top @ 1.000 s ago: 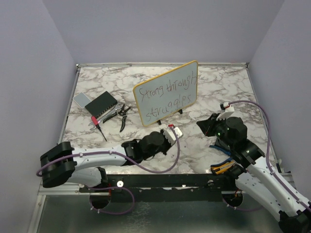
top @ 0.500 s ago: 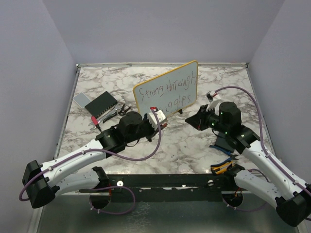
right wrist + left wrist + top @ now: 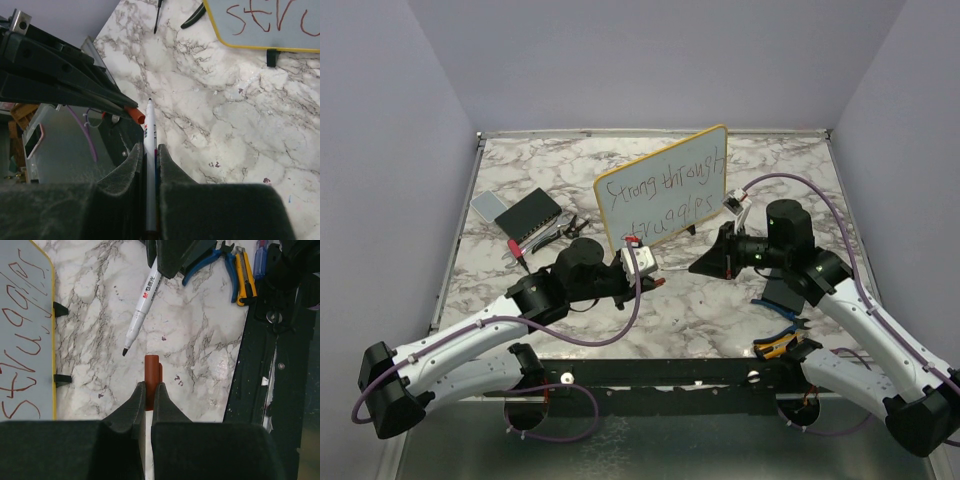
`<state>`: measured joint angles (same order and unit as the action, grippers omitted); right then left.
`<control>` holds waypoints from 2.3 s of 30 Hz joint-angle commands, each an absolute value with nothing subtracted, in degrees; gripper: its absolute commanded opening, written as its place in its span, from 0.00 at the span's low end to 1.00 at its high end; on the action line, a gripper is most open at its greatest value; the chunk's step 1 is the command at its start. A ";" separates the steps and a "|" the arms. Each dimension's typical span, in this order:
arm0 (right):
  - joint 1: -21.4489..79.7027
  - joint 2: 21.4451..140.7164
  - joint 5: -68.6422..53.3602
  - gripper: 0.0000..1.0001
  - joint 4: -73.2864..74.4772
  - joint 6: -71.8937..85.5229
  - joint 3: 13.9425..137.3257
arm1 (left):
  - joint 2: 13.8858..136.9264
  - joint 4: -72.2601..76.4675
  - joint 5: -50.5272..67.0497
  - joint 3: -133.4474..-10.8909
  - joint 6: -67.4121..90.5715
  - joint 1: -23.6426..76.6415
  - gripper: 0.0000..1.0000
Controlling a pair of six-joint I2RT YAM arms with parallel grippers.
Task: Write a sentence on the whiteboard
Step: Close the pen cap.
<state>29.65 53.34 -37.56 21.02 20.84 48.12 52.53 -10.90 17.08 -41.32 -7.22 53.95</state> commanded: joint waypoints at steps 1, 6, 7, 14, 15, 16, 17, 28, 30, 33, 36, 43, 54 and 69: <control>29.47 52.72 -41.66 0.01 26.38 19.02 51.03 | 50.36 -11.34 19.34 -39.73 -7.92 53.70 0.00; 29.53 52.21 -42.84 0.01 27.34 19.11 52.55 | 49.49 -11.81 19.73 -39.36 -7.78 53.70 0.00; 29.49 52.19 -42.88 0.01 27.56 18.90 52.75 | 49.30 -11.91 19.67 -39.24 -7.73 53.77 0.00; 29.52 52.97 -45.16 0.01 30.39 17.61 53.81 | 47.49 -11.95 19.22 -38.85 -7.26 53.70 0.00; 29.52 53.10 -46.02 0.01 30.34 17.70 53.86 | 47.34 -11.95 19.43 -38.77 -7.22 53.72 0.00; 29.49 53.17 -46.85 0.01 30.20 17.90 53.80 | 47.18 -11.93 19.70 -38.76 -7.09 53.70 0.00; 29.49 53.24 -47.45 0.01 30.03 18.07 53.75 | 46.92 -11.95 19.96 -38.66 -6.99 53.73 0.00; 29.48 53.48 -47.57 0.01 29.89 18.23 53.59 | 44.63 -11.79 20.95 -38.15 -6.20 53.72 0.00; 29.52 53.60 -47.70 0.01 29.88 18.28 53.57 | 44.35 -11.68 21.06 -38.01 -6.11 53.70 0.00; 29.52 53.91 -48.01 0.00 29.71 18.43 53.56 | 44.05 -11.39 21.66 -38.03 -5.79 53.70 0.00; 29.53 54.26 -48.66 0.01 29.42 18.53 53.41 | 43.95 -11.20 22.21 -37.95 -5.71 53.70 0.00; 29.53 54.31 -49.65 0.01 28.48 18.99 52.92 | 43.73 -10.58 22.37 -37.95 -5.47 53.70 0.00; 29.51 54.46 -49.97 0.00 28.63 18.74 51.95 | 43.30 -10.10 22.59 -37.83 -5.19 53.71 0.00; 29.46 54.52 -50.91 0.00 27.91 19.05 51.51 | 42.82 -9.72 23.14 -37.73 -5.22 53.70 0.00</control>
